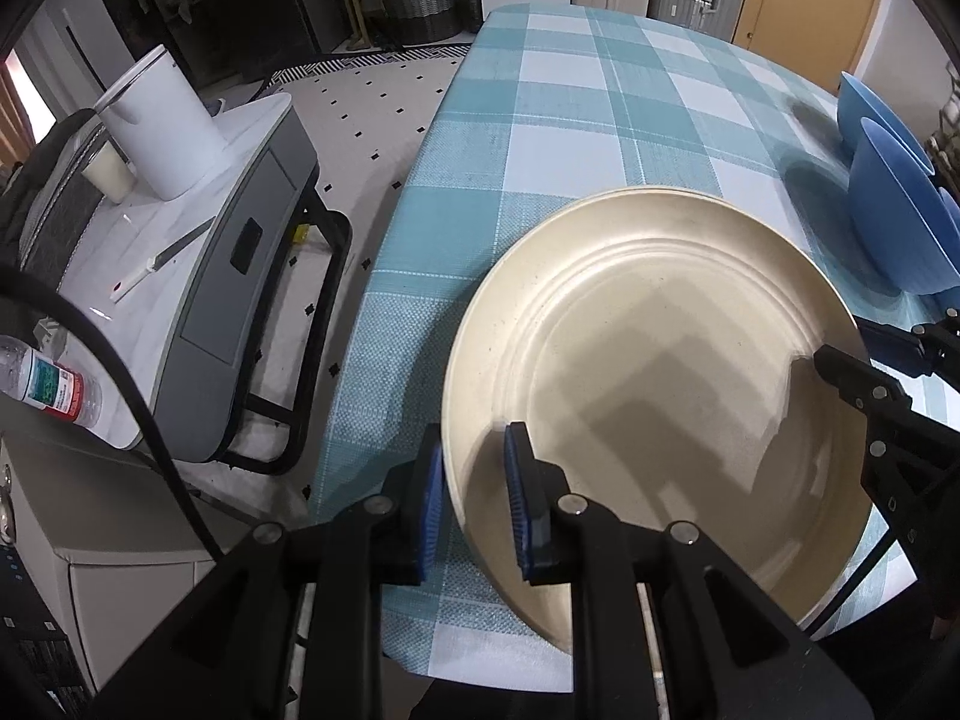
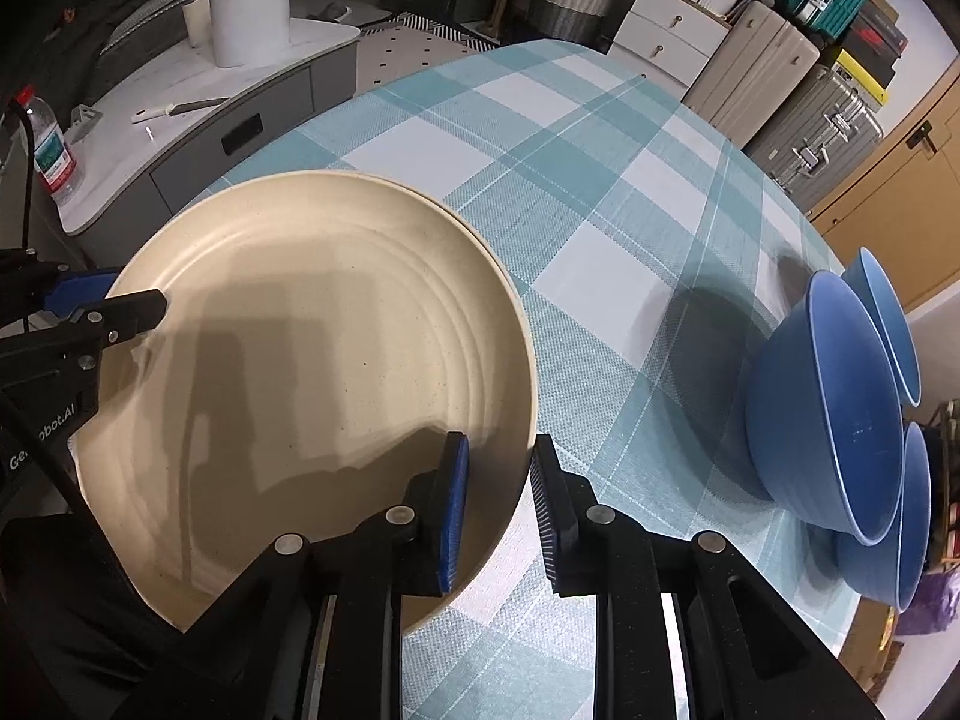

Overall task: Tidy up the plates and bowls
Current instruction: 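Carry the cream plate with both grippers and lower it onto the plate stack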

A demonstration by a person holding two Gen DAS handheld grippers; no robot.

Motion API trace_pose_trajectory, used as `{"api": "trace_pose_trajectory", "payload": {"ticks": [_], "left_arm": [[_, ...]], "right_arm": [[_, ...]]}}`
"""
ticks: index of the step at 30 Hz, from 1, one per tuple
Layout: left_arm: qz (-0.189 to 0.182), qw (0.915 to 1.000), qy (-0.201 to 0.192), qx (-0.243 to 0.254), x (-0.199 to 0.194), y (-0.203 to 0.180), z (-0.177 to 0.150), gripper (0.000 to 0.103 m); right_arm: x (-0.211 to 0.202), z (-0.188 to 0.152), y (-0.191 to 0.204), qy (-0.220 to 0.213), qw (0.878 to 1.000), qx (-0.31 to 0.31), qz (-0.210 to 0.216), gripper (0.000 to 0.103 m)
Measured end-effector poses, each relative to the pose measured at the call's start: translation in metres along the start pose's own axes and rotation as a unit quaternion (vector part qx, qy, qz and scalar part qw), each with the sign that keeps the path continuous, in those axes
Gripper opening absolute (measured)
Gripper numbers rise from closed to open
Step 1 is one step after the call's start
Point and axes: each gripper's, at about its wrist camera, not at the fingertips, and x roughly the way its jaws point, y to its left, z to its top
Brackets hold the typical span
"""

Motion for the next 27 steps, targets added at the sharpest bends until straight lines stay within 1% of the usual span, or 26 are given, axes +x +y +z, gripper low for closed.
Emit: {"api": "trace_pose_trajectory", "payload": {"ticks": [6, 12, 13, 15, 18, 21, 23, 25, 27], "left_arm": [[0.008, 1.0, -0.004, -0.002, 0.0, -0.002, 0.0, 0.017], [0.019, 0.9998, -0.008, -0.008, 0.0, -0.004, -0.001, 0.019], [0.02, 0.9997, -0.009, -0.01, 0.0, -0.004, -0.002, 0.019], [0.022, 0.9997, -0.01, -0.011, 0.0, -0.004, -0.002, 0.019], [0.023, 0.9996, -0.011, -0.013, -0.001, -0.004, -0.001, 0.019], [0.02, 0.9996, -0.009, -0.018, -0.001, -0.002, -0.001, 0.019], [0.019, 0.9996, -0.009, -0.018, -0.001, -0.002, -0.002, 0.02], [0.02, 0.9996, -0.01, -0.018, -0.001, -0.002, -0.002, 0.02], [0.021, 0.9995, -0.012, -0.021, -0.002, -0.001, -0.003, 0.02]], "right_arm": [[-0.001, -0.005, 0.004, -0.029, 0.999, -0.02, -0.012, 0.021], [0.001, -0.007, 0.001, -0.059, 0.998, -0.006, -0.009, 0.022], [0.002, -0.008, 0.001, -0.064, 0.998, -0.003, -0.008, 0.023], [0.003, -0.008, 0.002, -0.068, 0.998, 0.0, -0.005, 0.026], [0.004, -0.008, 0.003, -0.075, 0.997, -0.002, -0.009, 0.027], [0.004, -0.007, 0.002, -0.073, 0.997, 0.001, -0.004, 0.028], [0.003, -0.009, 0.0, -0.074, 0.997, 0.007, -0.006, 0.034], [0.002, -0.011, -0.003, -0.08, 0.997, 0.014, 0.0, 0.044], [-0.002, -0.014, -0.004, -0.091, 0.996, 0.016, -0.001, 0.048]]}}
